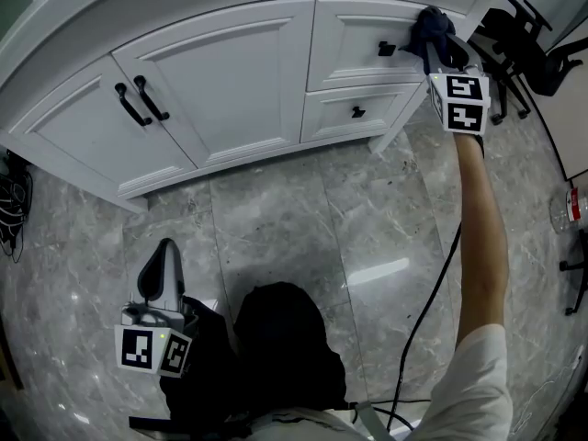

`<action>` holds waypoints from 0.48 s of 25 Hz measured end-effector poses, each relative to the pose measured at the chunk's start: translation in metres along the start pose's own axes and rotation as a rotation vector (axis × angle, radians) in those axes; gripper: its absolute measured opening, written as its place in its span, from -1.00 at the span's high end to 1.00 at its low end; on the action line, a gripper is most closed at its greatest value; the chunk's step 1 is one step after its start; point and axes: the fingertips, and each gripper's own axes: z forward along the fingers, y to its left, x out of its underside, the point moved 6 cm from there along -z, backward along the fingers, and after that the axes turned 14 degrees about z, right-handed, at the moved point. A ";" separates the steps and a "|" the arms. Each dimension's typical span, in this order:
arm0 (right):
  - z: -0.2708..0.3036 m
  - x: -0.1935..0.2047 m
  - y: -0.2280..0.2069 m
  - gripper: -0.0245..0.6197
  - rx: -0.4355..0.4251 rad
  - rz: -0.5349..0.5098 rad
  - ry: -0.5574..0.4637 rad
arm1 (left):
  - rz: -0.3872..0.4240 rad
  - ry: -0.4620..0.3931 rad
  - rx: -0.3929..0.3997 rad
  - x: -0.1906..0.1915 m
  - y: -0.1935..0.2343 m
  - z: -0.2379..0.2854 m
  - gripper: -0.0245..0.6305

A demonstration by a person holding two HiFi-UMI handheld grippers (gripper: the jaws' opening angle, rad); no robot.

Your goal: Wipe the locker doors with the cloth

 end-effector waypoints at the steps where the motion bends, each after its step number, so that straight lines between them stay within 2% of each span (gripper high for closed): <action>1: 0.000 0.002 -0.002 0.66 0.006 0.009 -0.001 | 0.000 0.001 0.001 0.000 -0.001 0.001 0.92; 6: 0.000 0.014 -0.005 0.67 0.024 0.044 -0.007 | 0.005 0.005 0.000 0.001 -0.002 0.001 0.92; 12: 0.001 0.042 0.006 0.67 0.022 0.082 0.035 | 0.007 0.007 -0.005 0.001 0.000 -0.001 0.92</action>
